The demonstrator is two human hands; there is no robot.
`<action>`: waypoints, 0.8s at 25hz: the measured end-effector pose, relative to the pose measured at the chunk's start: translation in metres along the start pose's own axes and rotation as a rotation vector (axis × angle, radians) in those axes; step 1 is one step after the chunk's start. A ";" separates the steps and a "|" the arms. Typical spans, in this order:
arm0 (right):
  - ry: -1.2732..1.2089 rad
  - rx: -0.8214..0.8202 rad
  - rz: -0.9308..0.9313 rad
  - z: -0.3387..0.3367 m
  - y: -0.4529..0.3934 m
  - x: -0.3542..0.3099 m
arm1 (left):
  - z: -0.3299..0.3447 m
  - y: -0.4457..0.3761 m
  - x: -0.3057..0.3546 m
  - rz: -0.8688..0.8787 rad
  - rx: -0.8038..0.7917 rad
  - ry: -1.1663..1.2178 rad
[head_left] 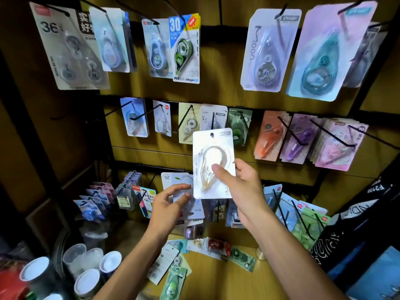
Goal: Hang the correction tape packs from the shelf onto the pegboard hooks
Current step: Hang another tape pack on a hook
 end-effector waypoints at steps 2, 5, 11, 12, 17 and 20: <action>0.040 0.021 0.013 0.002 -0.004 -0.001 | -0.002 0.000 0.001 0.010 -0.002 0.005; 0.135 0.112 0.055 0.001 -0.025 0.003 | -0.007 -0.003 0.003 0.023 0.001 0.040; 0.034 0.288 0.230 0.004 -0.113 0.018 | -0.016 0.000 0.011 0.070 -0.083 0.053; 0.015 0.305 0.248 0.005 -0.124 0.019 | -0.018 0.000 0.009 0.089 -0.085 0.031; -0.045 0.373 0.326 0.004 -0.152 0.041 | -0.030 -0.010 -0.009 0.065 -0.058 -0.017; 0.045 0.436 0.322 -0.003 -0.127 0.059 | -0.032 -0.012 -0.001 0.083 -0.051 -0.058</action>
Point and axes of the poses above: each hand's wrist, its own y-axis away from the middle knuckle, its own z-axis out of the palm, x = y × z, the point moved 6 cm from there along -y, towards the middle knuckle, and after that the axes turned 10 degrees about -y, right-handed, at the moved point
